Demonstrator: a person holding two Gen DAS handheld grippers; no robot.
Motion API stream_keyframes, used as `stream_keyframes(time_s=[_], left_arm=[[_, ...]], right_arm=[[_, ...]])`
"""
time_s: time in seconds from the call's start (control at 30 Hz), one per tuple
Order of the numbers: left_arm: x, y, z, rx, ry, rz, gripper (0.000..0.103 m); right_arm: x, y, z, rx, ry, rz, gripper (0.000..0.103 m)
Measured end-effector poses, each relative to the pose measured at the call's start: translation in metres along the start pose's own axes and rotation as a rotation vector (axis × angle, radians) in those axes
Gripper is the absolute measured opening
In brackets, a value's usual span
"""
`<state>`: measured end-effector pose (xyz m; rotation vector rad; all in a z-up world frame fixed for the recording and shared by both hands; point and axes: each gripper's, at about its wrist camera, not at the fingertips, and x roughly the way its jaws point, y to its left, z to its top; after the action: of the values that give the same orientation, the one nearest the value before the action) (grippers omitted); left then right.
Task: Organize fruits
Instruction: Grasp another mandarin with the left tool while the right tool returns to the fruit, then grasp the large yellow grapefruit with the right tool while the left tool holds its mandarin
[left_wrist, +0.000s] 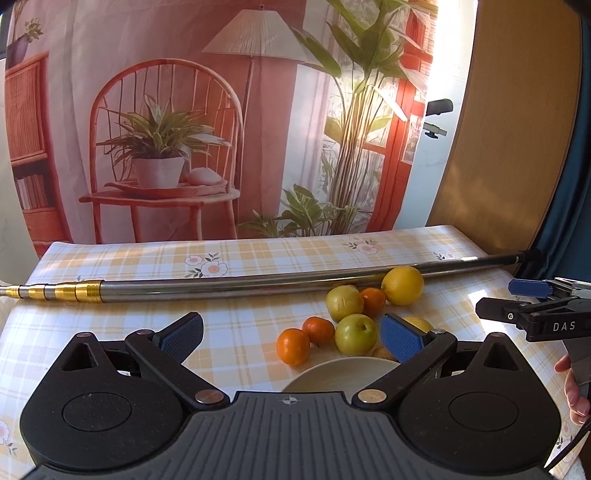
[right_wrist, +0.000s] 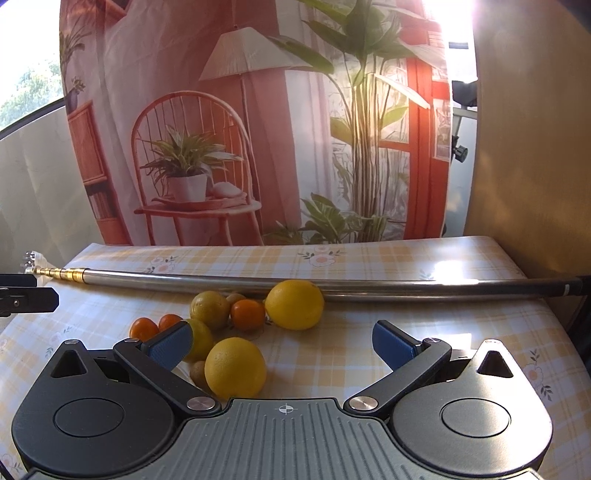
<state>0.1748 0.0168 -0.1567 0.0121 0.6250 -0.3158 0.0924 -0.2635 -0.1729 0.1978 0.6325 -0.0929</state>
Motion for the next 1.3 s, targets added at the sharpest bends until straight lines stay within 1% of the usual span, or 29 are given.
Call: stream_keyframes(time_s=[0.07,0.17,0.2,0.27,0.3,0.33,0.37,0.4,0.43,0.5,0.6,0.67,0.77,0.8,0.9,1.0,1.2,1.23,1.27,1.3], left_arm=[[0.007,0.001,0.002,-0.003,0.026,0.002,0.102],[0.019,0.006,0.006,-0.022,0.065,0.004,0.098],[0.023,0.009,0.007,-0.034,0.079,0.001,0.095],[0.030,0.016,0.008,-0.064,0.104,-0.006,0.091],[0.033,0.019,0.008,-0.075,0.113,-0.005,0.088],[0.036,0.022,0.008,-0.079,0.123,0.000,0.082],[0.039,0.023,0.008,-0.077,0.129,0.010,0.077],[0.042,0.023,0.009,-0.064,0.136,0.026,0.070],[0.045,0.022,0.008,-0.044,0.141,0.034,0.066],[0.052,0.019,0.007,0.008,0.148,0.027,0.061],[0.063,0.010,0.004,0.067,0.162,-0.040,0.059],[0.071,0.004,0.002,0.097,0.171,-0.072,0.058],[0.084,-0.003,-0.001,0.121,0.193,-0.086,0.056],[0.088,-0.004,-0.001,0.123,0.201,-0.085,0.055],[0.102,-0.005,-0.003,0.128,0.223,-0.044,0.049],[0.109,0.000,-0.004,0.102,0.238,-0.052,0.049],[0.122,0.003,-0.008,0.096,0.277,-0.055,0.048],[0.123,0.003,-0.009,0.098,0.279,-0.051,0.041],[0.124,0.002,-0.009,0.104,0.278,-0.038,0.035],[0.123,0.002,-0.010,0.106,0.274,-0.034,0.035]], right_arm=[[0.002,-0.002,-0.001,0.017,0.005,0.009,0.103],[0.007,-0.005,-0.002,0.040,0.020,0.026,0.103],[0.009,-0.006,-0.003,0.048,0.024,0.030,0.103],[0.011,-0.007,-0.004,0.060,0.031,0.029,0.103],[0.013,-0.008,-0.005,0.068,0.037,0.029,0.103],[0.014,-0.009,-0.005,0.073,0.039,0.035,0.103],[0.014,-0.009,-0.006,0.076,0.039,0.040,0.103],[0.014,-0.009,-0.007,0.078,0.036,0.039,0.103],[0.015,-0.008,-0.007,0.078,0.035,0.033,0.103],[0.016,-0.008,-0.009,0.079,0.033,0.026,0.103],[0.018,-0.007,-0.010,0.087,0.033,0.033,0.102],[0.018,-0.008,-0.010,0.090,0.031,0.034,0.102],[0.018,-0.008,-0.011,0.094,0.030,0.036,0.100],[0.018,-0.008,-0.011,0.096,0.031,0.038,0.099],[0.018,-0.008,-0.011,0.097,0.031,0.038,0.099],[0.018,-0.009,-0.014,0.106,0.033,0.044,0.099],[0.020,-0.010,-0.018,0.135,0.043,0.053,0.098],[0.020,-0.010,-0.019,0.135,0.044,0.053,0.098],[0.020,-0.010,-0.019,0.136,0.045,0.053,0.098],[0.020,-0.010,-0.020,0.137,0.047,0.054,0.098]])
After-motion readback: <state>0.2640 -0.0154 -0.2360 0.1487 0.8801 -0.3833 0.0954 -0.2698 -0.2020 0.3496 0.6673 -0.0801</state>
